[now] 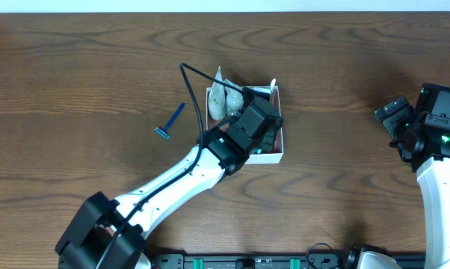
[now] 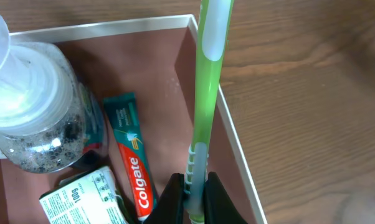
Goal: Pack container
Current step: 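Carry the toothbrush with the left gripper into the box and release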
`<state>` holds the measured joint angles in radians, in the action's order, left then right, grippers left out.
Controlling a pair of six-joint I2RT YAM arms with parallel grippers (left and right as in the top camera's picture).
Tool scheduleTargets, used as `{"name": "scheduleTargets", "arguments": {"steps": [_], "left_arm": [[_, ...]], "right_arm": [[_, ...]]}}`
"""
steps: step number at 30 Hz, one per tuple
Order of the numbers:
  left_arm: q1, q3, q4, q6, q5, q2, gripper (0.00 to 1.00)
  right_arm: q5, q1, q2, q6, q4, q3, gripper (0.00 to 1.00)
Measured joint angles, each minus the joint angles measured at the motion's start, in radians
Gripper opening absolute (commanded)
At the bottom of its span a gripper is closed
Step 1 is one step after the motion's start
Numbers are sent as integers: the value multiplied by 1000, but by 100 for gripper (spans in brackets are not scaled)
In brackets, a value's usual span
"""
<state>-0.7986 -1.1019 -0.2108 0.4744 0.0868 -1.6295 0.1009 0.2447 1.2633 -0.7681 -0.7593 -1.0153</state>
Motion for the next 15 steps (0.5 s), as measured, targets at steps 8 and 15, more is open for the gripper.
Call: {"name": "scheduleTargets", "arguments": {"steps": [8, 15], "left_arm": [[0, 0, 11, 0, 15, -5, 17], [0, 0, 11, 4, 23, -5, 26]], "right_arm": [[0, 0, 0, 0, 0, 0, 99], [0, 0, 0, 0, 0, 0, 99]]}}
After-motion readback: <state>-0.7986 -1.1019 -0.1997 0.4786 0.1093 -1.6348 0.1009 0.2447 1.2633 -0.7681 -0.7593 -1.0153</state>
